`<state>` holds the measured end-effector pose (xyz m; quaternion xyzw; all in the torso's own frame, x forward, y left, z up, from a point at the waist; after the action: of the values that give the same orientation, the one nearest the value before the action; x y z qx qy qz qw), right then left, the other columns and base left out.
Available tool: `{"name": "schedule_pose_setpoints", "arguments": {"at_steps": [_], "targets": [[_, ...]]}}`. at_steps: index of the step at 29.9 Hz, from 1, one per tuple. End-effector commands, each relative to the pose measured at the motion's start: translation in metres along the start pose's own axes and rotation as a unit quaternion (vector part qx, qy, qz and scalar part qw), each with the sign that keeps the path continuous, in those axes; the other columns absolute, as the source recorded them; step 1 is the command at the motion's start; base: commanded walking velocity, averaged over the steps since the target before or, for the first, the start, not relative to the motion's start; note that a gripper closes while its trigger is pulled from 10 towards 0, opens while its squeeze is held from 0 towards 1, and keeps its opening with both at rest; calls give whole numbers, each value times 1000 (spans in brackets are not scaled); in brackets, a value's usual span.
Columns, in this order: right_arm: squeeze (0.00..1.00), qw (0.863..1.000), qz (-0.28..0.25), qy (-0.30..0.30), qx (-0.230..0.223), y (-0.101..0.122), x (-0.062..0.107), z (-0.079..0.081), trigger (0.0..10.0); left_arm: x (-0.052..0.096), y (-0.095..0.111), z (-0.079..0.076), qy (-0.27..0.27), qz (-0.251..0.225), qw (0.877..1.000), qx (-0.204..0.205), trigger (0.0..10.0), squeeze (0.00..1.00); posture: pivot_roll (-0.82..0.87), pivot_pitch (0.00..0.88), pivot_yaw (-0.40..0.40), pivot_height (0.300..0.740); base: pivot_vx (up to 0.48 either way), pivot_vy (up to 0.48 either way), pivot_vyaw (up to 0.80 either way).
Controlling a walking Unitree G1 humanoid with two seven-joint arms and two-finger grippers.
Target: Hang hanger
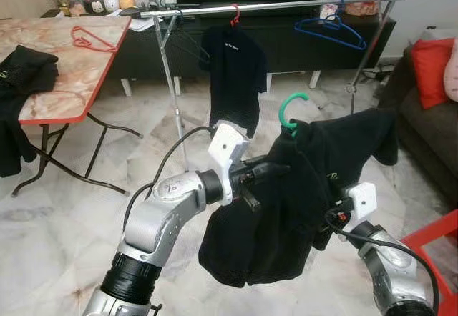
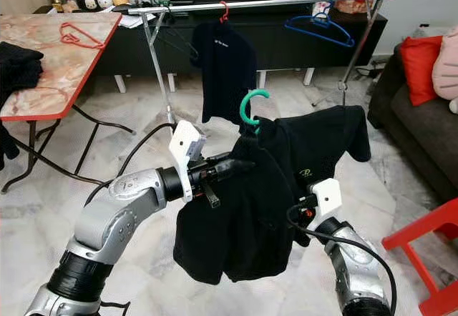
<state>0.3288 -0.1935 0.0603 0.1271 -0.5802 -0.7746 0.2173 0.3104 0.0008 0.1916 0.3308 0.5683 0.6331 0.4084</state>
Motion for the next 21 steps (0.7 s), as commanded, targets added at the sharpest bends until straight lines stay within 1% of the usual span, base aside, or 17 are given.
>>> {"name": "schedule_pose_setpoints", "arguments": {"at_steps": [1, 5, 13, 21], "targets": [[0, 1000, 2, 3, 7, 1, -2, 1, 0, 0, 12, -4, -10, -18, 1000, -15, 10000, 0, -20, 0, -33, 740, 0, 0, 0], [0, 1000, -1, 1, 9, 2, -3, 0, 0, 1, 10, -4, -9, -14, 1000, -14, 10000, 0, -20, 0, -31, 740, 0, 0, 0], [0, 1000, -3, -3, 13, 2, -3, -1, 0, 4, 0, -1, -2, 5, 1000, -13, 10000, 0, -22, 0, -30, 740, 0, 0, 0], [0, 1000, 6, -1, 18, -2, -4, 1, 0, 8, -14, 6, 17, 39, 999, -27, 10000, 0, -20, 0, -27, 740, 0, 0, 0]]}}
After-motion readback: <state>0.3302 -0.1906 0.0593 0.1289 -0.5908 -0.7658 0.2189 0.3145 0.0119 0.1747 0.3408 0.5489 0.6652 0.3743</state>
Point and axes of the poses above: a point about 5 cm out from each wrist's last joint towards the gripper, its own x axis pointing back from the gripper into the wrist, its own y axis along the axis of the wrist's last joint, z = x × y, the point moved 5 cm from there along -x, pointing out of the wrist towards the gripper, and after that the axes turned 14 degrees about -x, right-handed, at the moved point
